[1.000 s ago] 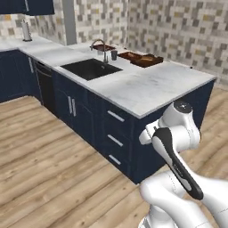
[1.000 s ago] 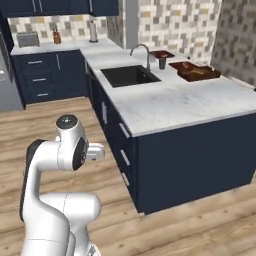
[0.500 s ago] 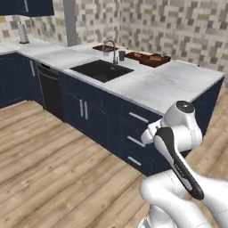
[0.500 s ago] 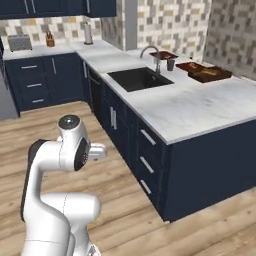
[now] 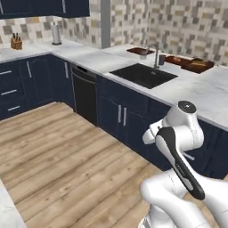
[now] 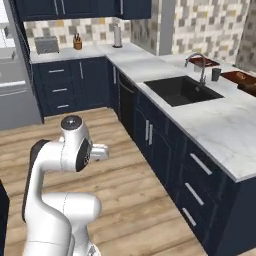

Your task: Take the cake and donut from the fridge and place them on the empty tray on the dining counter.

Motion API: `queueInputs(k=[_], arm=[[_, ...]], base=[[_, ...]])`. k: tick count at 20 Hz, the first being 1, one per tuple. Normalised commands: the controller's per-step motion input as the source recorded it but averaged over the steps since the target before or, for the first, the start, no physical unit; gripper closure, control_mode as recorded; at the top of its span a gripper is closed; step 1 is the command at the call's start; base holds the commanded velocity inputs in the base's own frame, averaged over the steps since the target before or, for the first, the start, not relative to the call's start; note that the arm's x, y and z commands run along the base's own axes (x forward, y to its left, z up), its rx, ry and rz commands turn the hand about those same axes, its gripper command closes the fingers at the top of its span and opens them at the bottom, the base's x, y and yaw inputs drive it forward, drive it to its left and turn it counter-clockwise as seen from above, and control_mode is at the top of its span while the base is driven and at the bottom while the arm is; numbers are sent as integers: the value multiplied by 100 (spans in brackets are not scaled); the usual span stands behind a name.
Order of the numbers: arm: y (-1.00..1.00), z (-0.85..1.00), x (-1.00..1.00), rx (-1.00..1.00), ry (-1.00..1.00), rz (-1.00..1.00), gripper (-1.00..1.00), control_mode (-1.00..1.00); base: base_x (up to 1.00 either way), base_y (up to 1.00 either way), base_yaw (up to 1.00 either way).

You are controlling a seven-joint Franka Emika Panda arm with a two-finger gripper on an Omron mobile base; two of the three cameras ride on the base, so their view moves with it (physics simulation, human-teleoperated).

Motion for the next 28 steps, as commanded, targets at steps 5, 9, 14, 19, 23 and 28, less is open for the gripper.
queueInputs(k=[5, 9, 14, 19, 23, 28], arm=[[0, 0, 0, 0, 0, 0, -100, 100], [0, 0, 0, 0, 0, 0, -100, 100], [0, 0, 0, 0, 0, 0, -100, 100], [0, 0, 0, 0, 0, 0, -100, 100], [0, 0, 0, 0, 0, 0, -100, 100], [0, 0, 0, 0, 0, 0, -100, 100]], base=[[63, 88, 31], [89, 56, 33], [91, 47, 28], [83, 64, 26], [85, 73, 24], [82, 64, 25]])
